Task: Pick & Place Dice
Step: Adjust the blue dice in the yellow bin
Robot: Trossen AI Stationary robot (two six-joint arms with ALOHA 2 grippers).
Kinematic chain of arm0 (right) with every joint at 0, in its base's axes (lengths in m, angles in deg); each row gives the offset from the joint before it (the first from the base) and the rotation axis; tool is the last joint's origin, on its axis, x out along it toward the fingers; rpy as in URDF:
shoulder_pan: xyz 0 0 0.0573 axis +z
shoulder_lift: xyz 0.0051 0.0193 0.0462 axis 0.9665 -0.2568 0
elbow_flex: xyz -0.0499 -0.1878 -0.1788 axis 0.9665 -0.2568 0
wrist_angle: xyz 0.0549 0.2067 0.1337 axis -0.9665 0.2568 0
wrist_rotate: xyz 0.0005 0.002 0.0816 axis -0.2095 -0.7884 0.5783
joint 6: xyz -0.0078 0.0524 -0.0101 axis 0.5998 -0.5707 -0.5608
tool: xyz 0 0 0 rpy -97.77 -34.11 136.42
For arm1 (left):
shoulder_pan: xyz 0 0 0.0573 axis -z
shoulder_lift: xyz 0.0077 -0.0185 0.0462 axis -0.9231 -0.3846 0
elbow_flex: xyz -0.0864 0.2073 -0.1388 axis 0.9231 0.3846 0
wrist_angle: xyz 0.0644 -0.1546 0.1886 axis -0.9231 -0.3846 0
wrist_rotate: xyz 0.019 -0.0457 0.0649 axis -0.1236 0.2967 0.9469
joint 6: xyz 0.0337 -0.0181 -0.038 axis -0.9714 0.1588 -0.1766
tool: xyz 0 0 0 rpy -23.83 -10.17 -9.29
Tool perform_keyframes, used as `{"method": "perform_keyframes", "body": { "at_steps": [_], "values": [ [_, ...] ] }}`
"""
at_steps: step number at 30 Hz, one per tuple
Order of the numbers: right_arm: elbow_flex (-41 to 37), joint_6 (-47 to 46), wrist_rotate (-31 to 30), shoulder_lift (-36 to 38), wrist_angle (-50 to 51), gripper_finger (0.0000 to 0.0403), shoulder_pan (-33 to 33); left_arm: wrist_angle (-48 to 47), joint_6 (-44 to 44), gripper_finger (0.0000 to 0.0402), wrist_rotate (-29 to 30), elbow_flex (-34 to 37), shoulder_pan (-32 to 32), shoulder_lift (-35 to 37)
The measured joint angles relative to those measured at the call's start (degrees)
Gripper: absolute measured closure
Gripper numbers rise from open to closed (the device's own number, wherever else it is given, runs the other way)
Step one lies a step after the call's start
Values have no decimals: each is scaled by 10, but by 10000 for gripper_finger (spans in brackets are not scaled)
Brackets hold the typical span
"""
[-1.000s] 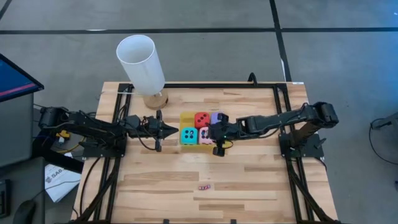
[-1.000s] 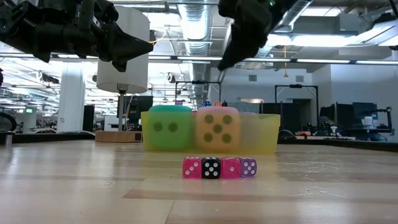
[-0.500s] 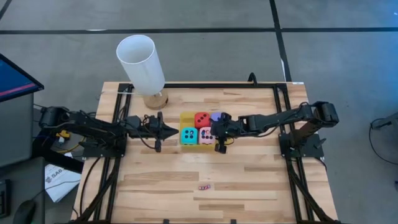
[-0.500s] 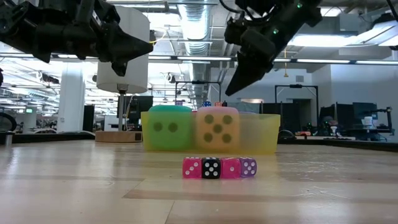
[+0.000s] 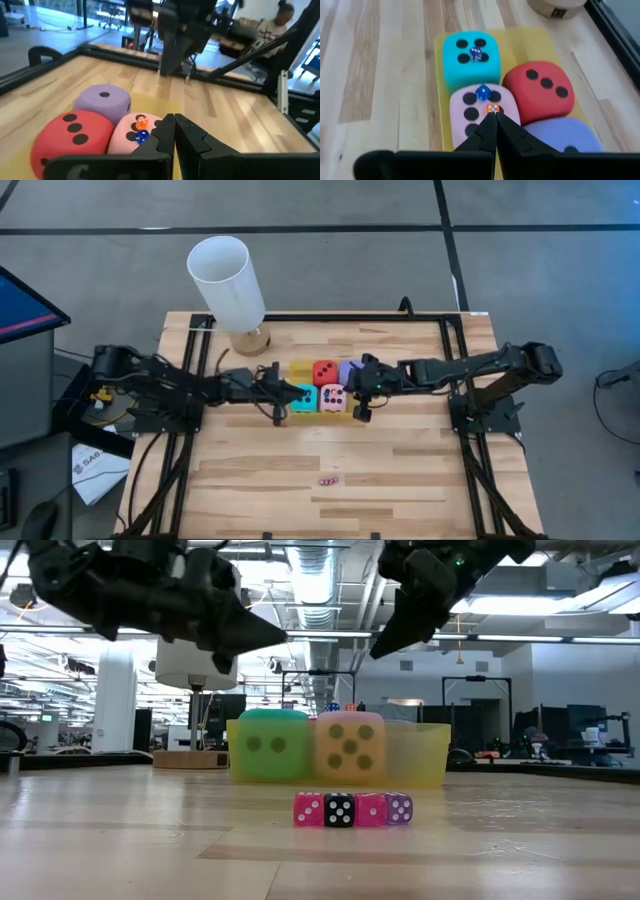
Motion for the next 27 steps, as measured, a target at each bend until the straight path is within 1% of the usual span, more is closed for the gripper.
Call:
{"method": "perform_keyframes", "body": {
  "at_steps": [2, 4, 7, 10, 12, 15, 19, 23, 27],
  "values": [
    [0, 6, 0, 0, 2, 403, 0, -2, 0, 402, 8, -21, 6, -29],
    [0, 9, 0, -4, -2, 403, 0, -34, 0, 402, 9, -44, 9, -47],
    [0, 12, 0, -5, 4, 403, -1, -134, -1, 402, 10, -89, 10, -61],
    [0, 12, 0, -5, 3, 403, -1, -241, -1, 402, 31, -131, 10, -61],
    [0, 12, 0, -5, 0, 403, -1, -285, -1, 402, 45, -155, 10, -61],
    [0, 11, -4, -5, -1, 403, -2, -318, -5, 402, 52, -186, 9, -61],
    [0, 11, -31, -5, 0, 403, -1, -370, -16, 402, 52, -221, 9, -69],
    [0, 11, -57, -5, 1, 403, -1, -392, -16, 402, 53, -246, 9, -96],
    [0, 10, -62, -5, 2, 403, -2, -404, -16, 402, 52, -271, 9, -139]
  ]
}}
